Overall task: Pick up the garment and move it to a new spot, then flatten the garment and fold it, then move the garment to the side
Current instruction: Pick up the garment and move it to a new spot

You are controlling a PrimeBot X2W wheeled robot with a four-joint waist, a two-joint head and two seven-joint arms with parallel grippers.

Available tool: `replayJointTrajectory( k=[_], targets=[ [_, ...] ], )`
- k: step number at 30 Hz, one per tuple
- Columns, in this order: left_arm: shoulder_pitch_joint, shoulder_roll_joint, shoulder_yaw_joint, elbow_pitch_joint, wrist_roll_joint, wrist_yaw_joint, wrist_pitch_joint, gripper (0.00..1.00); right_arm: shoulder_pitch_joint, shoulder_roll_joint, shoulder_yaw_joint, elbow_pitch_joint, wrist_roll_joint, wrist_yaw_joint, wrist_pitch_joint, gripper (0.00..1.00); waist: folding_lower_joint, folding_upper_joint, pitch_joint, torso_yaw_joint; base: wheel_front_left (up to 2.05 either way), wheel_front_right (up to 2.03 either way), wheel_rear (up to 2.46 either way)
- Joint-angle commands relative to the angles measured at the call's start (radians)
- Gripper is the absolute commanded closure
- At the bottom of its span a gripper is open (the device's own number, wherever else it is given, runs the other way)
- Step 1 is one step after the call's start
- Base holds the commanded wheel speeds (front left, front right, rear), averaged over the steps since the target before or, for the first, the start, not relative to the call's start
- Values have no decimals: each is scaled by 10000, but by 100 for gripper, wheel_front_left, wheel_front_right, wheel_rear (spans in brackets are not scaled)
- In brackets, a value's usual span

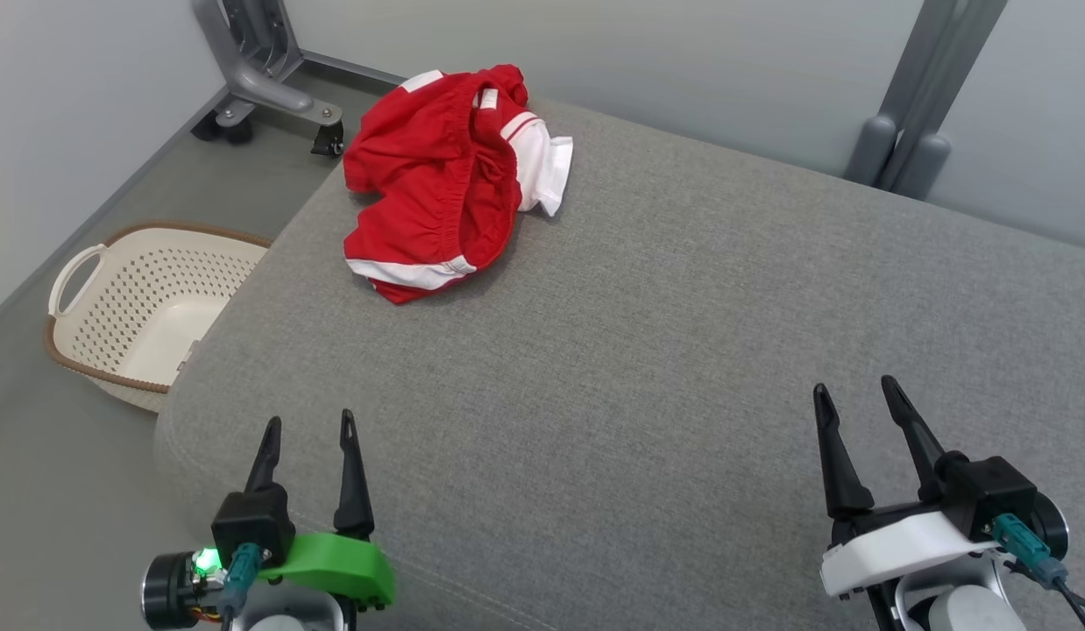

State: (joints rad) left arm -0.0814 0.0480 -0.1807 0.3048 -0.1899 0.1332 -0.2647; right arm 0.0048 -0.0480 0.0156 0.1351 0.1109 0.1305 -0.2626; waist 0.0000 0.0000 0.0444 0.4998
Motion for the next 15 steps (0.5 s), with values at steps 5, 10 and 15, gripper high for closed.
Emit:
replayJointTrajectory(
  k=[5,10,15],
  targets=[
    [-964,392,453,-214,154,-106,3,0,-420,-44,-181,-192,-347,4,-34,0,0,0,654,-494,0,0,0],
    [-2943,1270,877,157,280,-436,66,0,-801,-44,-333,-348,-753,4,-35,0,0,0,1411,-970,0,0,0],
    [-5370,2179,981,1131,313,-965,942,0,-1234,-45,-503,-567,-1206,4,-35,0,0,0,2214,-1428,0,0,0]
  ],
)
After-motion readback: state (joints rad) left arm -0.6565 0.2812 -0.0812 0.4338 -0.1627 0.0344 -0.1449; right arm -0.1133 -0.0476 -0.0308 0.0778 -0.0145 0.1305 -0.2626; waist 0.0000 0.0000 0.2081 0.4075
